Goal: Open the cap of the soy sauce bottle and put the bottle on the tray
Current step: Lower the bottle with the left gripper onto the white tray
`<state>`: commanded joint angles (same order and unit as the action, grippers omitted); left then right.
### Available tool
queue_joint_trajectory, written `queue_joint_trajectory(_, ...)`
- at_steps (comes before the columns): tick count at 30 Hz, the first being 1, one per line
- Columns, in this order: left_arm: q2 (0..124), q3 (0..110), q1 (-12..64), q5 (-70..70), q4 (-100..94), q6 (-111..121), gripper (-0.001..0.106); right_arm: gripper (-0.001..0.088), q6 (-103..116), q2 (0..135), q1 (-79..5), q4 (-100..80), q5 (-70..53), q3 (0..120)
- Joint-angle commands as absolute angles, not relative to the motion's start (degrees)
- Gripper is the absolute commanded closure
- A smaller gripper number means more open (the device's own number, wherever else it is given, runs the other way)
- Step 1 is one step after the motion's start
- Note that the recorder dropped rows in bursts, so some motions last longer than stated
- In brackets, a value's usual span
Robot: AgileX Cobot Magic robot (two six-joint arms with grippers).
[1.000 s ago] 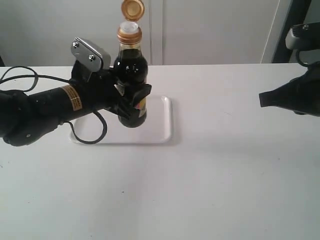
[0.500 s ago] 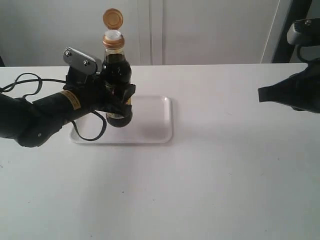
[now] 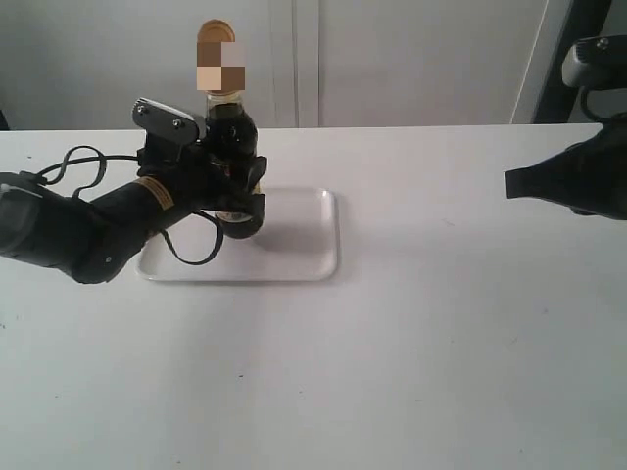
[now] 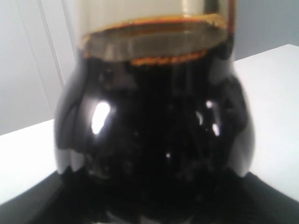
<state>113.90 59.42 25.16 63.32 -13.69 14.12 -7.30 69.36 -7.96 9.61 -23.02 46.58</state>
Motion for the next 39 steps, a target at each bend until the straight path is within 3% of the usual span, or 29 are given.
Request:
queue_joint_trajectory(12,115.42,59.42,25.16,61.64,-13.35,13.22,0.104,0.0868,-7.3,69.36,-7.96,10.23,-22.68,46.58)
queue_joint_trajectory(14,115.42,59.42,25.16,60.68,-13.35,13.22,0.094,0.0868,-7.3,69.36,-7.96,10.23,-22.68,46.58)
queue_joint_trajectory(21,115.42,59.42,25.16,63.13,-13.35,13.22,0.037,0.0868,-7.3,69.36,-7.96,10.44,-22.52,46.58)
queue_joint_trajectory(24,115.42,59.42,25.16,63.4,-12.76,13.22,0.021,0.0868,-7.3,69.36,-7.96,10.44,-22.39,46.58)
queue_joint_trajectory(31,115.31,59.42,25.16,63.4,-11.81,13.22,0.006,0.0868,-7.3,69.36,-7.96,10.44,-22.18,46.58)
queue_joint_trajectory(39,113.11,57.9,25.16,62.97,-12.05,14.26,0.004,0.0868,-7.3,69.36,-7.96,10.44,-21.94,46.58)
